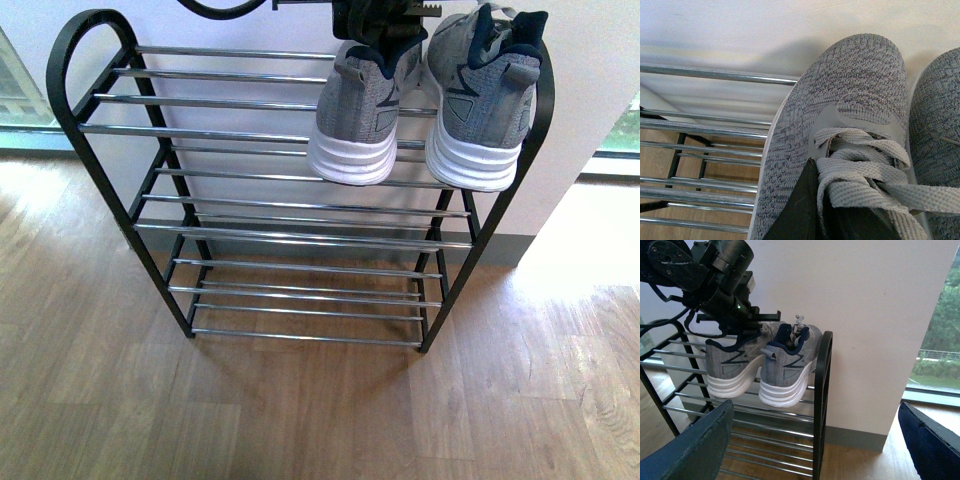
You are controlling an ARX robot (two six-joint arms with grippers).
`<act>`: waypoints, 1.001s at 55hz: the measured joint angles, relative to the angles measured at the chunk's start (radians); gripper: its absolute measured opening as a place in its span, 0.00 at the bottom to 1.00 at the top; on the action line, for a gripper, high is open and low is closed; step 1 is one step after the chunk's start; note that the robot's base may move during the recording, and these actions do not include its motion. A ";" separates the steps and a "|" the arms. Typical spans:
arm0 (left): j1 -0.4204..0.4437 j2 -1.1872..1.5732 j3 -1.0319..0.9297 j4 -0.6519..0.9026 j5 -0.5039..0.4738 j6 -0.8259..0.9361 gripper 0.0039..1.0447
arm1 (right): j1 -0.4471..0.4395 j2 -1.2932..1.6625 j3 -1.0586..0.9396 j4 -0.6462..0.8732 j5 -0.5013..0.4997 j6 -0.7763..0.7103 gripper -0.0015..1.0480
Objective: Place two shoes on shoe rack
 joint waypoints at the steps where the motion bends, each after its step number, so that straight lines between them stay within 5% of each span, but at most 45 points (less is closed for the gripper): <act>1: 0.000 0.000 0.000 0.000 0.000 0.000 0.01 | 0.000 0.000 0.000 0.000 0.000 0.000 0.91; 55: 0.000 0.000 -0.001 0.011 -0.013 0.003 0.01 | 0.000 0.000 0.000 0.000 0.000 0.000 0.91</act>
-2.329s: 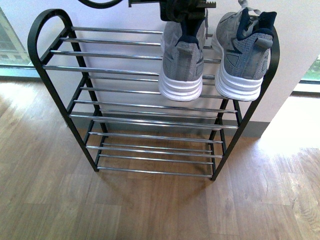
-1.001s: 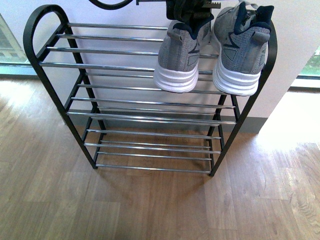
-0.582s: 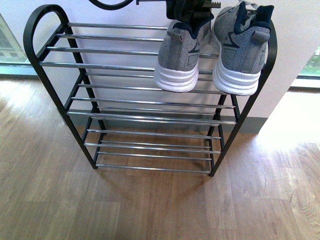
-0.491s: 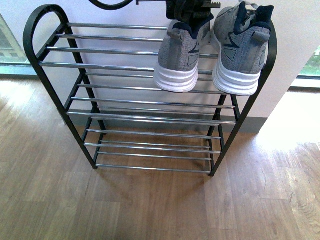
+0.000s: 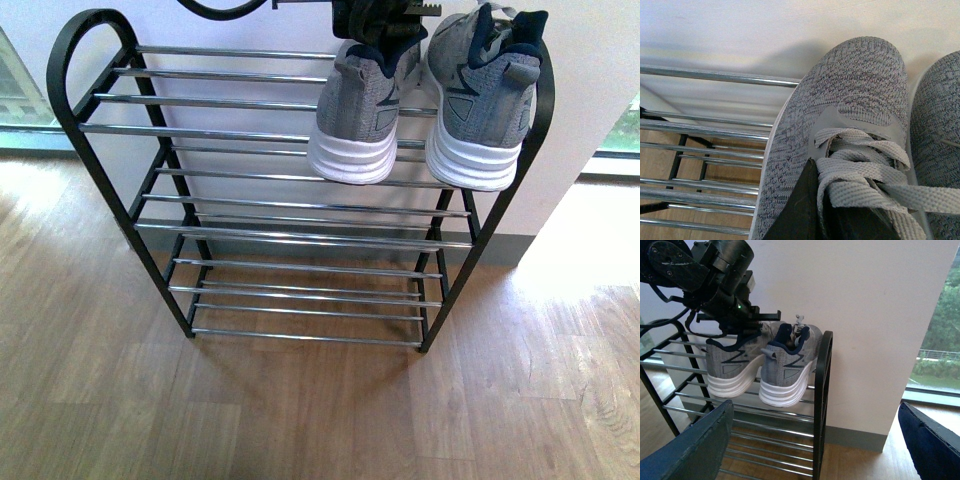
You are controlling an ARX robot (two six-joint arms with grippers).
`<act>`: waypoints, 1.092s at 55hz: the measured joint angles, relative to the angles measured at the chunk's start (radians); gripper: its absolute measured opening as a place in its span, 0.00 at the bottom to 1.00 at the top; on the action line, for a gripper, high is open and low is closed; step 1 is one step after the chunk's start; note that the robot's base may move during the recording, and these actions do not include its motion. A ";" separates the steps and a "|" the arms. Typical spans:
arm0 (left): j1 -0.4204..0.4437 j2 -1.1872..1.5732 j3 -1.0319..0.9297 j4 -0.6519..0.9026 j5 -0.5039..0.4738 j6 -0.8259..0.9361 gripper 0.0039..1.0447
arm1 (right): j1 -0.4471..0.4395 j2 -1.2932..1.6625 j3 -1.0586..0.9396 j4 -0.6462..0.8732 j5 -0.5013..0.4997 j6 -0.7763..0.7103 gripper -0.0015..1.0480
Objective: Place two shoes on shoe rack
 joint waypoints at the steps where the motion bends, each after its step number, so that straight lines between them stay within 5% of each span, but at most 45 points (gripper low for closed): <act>1: 0.000 0.000 0.000 0.000 0.000 0.000 0.01 | 0.000 0.000 0.000 0.000 0.000 0.000 0.91; 35: 0.000 -0.002 0.000 -0.008 -0.005 -0.013 0.02 | 0.000 0.000 0.000 0.000 0.000 0.000 0.91; 50: 0.022 -0.051 -0.068 0.008 0.082 -0.135 0.45 | 0.000 0.000 0.000 0.000 0.000 0.000 0.91; 60: 0.020 -0.269 -0.340 0.132 0.079 -0.177 0.72 | 0.000 0.000 0.000 0.000 0.000 0.000 0.91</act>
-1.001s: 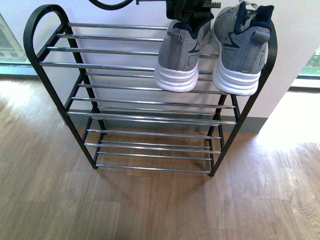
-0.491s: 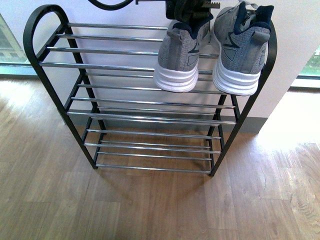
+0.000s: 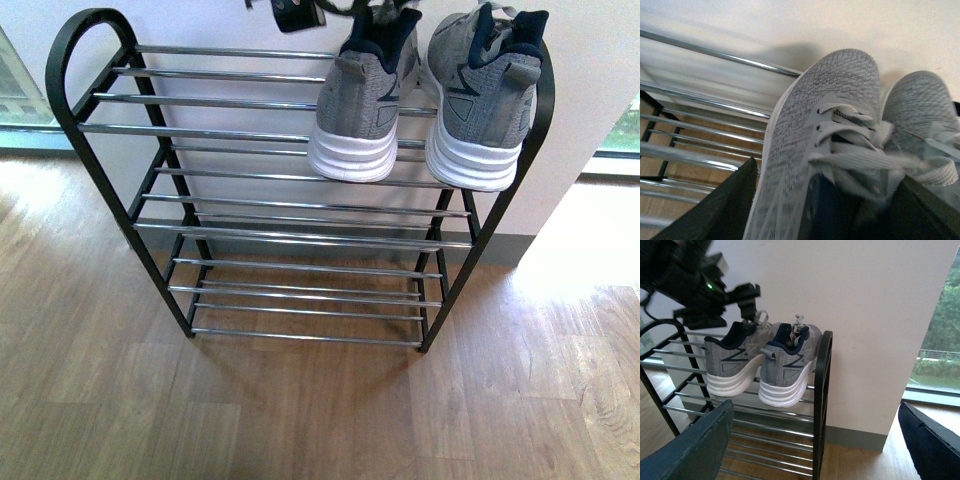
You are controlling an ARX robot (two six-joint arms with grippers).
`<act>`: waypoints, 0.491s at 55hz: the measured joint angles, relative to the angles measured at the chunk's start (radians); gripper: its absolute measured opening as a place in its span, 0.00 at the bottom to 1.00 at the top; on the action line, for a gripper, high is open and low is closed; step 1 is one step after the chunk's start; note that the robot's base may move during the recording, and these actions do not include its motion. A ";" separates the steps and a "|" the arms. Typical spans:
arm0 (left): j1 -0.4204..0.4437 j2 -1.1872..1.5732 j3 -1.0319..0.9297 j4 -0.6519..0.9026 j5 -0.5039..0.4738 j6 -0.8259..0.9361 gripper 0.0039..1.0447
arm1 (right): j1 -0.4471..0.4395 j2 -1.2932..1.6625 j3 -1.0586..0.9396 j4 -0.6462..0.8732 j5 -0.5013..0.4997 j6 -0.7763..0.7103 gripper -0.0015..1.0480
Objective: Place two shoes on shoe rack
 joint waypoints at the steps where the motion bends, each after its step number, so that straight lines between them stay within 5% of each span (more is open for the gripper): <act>1: -0.003 -0.044 -0.041 0.006 -0.015 0.001 0.76 | 0.000 0.000 0.000 0.000 0.000 0.000 0.91; 8: -0.006 -0.332 -0.282 0.124 -0.150 0.101 0.93 | 0.000 0.000 0.000 0.000 0.000 0.000 0.91; 18: 0.082 -0.760 -0.691 0.417 -0.432 0.431 0.91 | 0.000 0.000 0.000 0.000 0.000 0.000 0.91; 27: 0.179 -0.884 -1.013 0.783 -0.138 0.551 0.68 | 0.000 0.000 0.000 0.000 0.000 0.000 0.91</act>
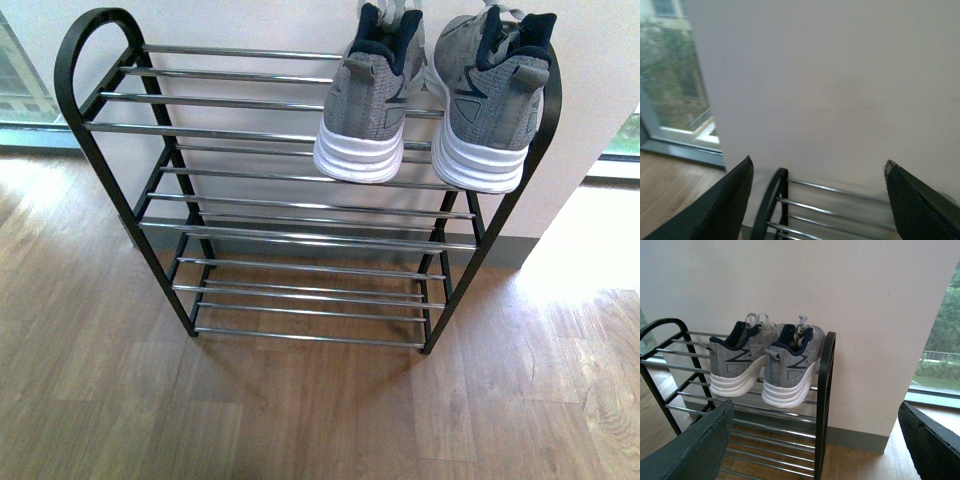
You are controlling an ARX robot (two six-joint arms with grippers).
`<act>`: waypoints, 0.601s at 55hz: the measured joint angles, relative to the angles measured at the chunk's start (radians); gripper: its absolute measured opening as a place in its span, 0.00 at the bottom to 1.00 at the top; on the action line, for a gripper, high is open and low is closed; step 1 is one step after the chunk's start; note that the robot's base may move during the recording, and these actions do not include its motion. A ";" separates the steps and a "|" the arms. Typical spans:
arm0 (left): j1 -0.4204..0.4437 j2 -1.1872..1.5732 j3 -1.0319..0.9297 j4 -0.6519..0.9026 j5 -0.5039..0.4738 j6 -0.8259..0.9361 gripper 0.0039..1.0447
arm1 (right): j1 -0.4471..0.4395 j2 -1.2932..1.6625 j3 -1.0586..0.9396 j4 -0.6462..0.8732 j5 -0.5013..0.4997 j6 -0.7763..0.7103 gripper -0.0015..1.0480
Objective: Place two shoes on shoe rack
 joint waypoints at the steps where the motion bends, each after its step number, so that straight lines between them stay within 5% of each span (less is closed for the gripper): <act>1: 0.007 -0.012 -0.039 0.024 0.020 0.005 0.64 | 0.000 0.000 0.000 0.000 0.000 0.000 0.91; 24: 0.173 -0.296 -0.479 0.171 0.199 0.030 0.01 | 0.000 0.000 0.000 0.000 0.000 0.000 0.91; 33: 0.219 -0.379 -0.573 0.177 0.246 0.032 0.01 | 0.000 0.000 0.000 0.000 0.000 0.000 0.91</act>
